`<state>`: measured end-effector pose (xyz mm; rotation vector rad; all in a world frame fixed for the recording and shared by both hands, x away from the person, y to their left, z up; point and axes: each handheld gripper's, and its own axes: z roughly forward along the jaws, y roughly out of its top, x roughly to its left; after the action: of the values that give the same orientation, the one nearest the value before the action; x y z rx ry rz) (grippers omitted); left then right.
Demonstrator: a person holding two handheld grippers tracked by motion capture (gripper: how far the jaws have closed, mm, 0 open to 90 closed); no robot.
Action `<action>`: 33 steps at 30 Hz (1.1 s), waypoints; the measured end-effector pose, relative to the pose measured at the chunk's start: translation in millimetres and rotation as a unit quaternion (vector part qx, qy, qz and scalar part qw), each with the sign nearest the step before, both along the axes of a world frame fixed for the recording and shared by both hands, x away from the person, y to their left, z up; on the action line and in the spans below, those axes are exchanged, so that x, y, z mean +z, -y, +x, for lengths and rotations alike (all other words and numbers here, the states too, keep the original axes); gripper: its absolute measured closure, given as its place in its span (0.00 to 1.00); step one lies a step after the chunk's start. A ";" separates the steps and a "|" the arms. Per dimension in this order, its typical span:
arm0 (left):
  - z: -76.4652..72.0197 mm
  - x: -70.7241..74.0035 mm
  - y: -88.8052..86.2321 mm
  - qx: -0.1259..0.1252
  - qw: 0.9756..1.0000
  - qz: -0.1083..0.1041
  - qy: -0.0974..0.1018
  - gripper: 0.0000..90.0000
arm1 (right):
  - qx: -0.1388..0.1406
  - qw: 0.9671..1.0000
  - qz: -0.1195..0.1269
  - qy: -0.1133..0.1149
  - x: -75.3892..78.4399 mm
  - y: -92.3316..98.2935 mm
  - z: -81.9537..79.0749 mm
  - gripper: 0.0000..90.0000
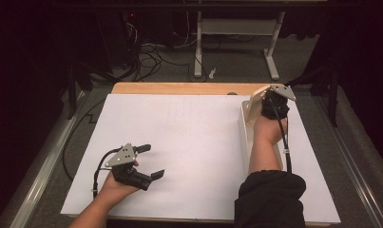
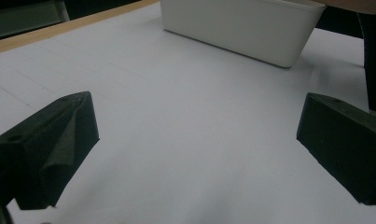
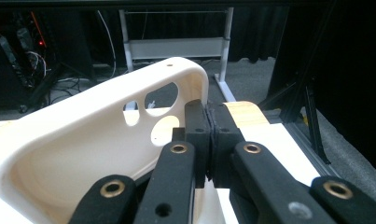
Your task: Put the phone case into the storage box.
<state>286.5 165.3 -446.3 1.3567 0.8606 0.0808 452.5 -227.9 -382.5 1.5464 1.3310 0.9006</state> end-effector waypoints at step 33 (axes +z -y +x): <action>-0.5 -1.5 1.5 -0.005 1.000 0.006 -0.001 0.00 | -0.012 1.000 0.018 -0.020 -7.6 4.1 8.1 0.98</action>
<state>286.0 163.8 -447.7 1.3728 0.8572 0.0776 460.5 -232.0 -390.0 1.6125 1.3276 0.8885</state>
